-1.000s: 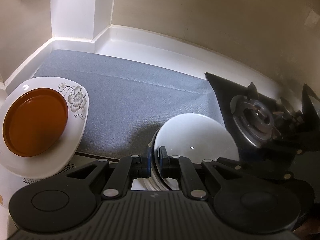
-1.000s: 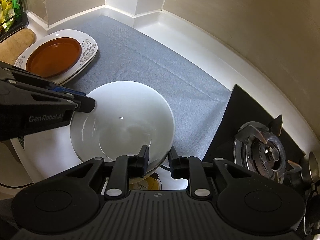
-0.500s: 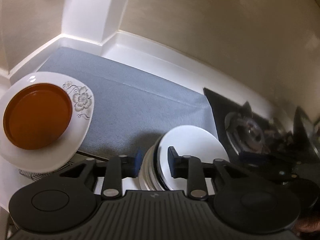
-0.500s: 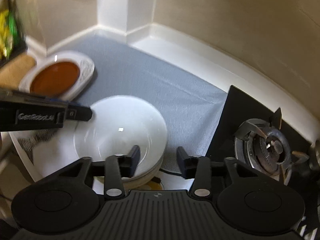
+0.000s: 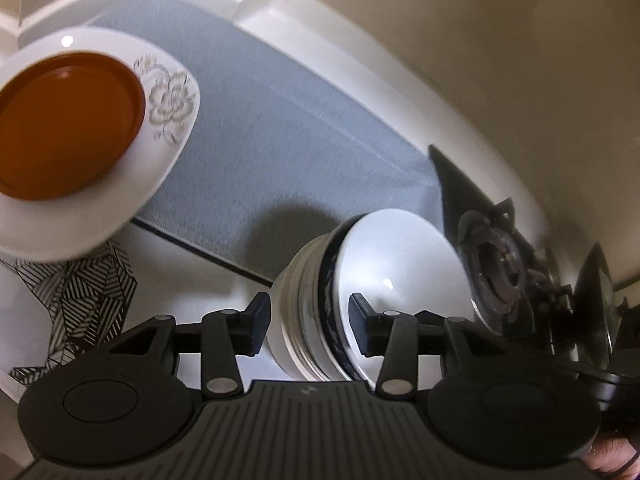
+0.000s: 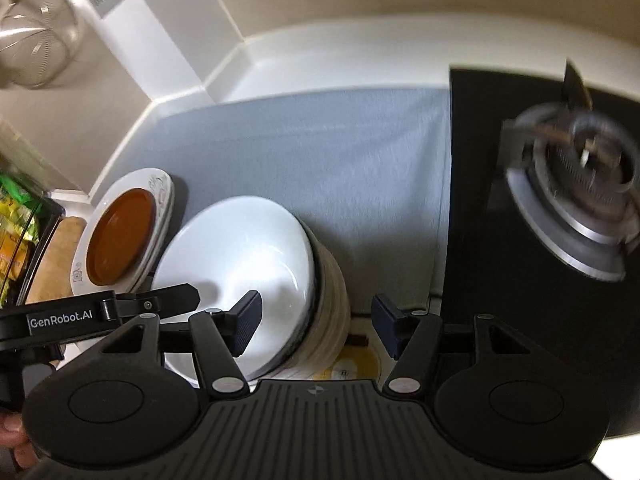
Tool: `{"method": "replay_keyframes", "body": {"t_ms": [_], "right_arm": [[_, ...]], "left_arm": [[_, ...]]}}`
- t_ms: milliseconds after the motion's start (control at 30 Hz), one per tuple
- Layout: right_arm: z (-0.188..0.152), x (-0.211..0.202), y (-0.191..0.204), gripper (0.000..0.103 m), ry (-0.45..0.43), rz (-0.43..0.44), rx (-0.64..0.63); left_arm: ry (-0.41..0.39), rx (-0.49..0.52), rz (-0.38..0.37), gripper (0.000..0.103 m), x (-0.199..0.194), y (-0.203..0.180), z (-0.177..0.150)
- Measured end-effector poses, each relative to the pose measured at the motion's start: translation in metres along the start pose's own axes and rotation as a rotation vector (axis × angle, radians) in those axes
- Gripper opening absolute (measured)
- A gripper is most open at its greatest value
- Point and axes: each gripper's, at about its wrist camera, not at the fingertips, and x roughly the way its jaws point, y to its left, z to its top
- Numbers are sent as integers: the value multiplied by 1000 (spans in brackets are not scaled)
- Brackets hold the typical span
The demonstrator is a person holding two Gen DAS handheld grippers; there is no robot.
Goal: Organize plates and bowls
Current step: 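Grasp the bowl stack rim with the right gripper while the left gripper holds it, then carry the bowl stack with both grippers toward the plate stack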
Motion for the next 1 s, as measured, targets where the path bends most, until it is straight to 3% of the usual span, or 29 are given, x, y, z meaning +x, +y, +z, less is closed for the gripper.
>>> {"method": "replay_keyframes", "body": {"t_ms": [133, 467, 1000], "right_arm": [[0, 11, -5, 63, 41, 3, 56], [1, 32, -7, 63, 104, -3, 46], [4, 39, -8, 61, 123, 55, 55]], "left_arm": [[19, 2, 27, 48, 10, -4, 1], [49, 20, 49, 48, 23, -14, 3], [54, 45, 39, 48, 26, -11, 4]]}}
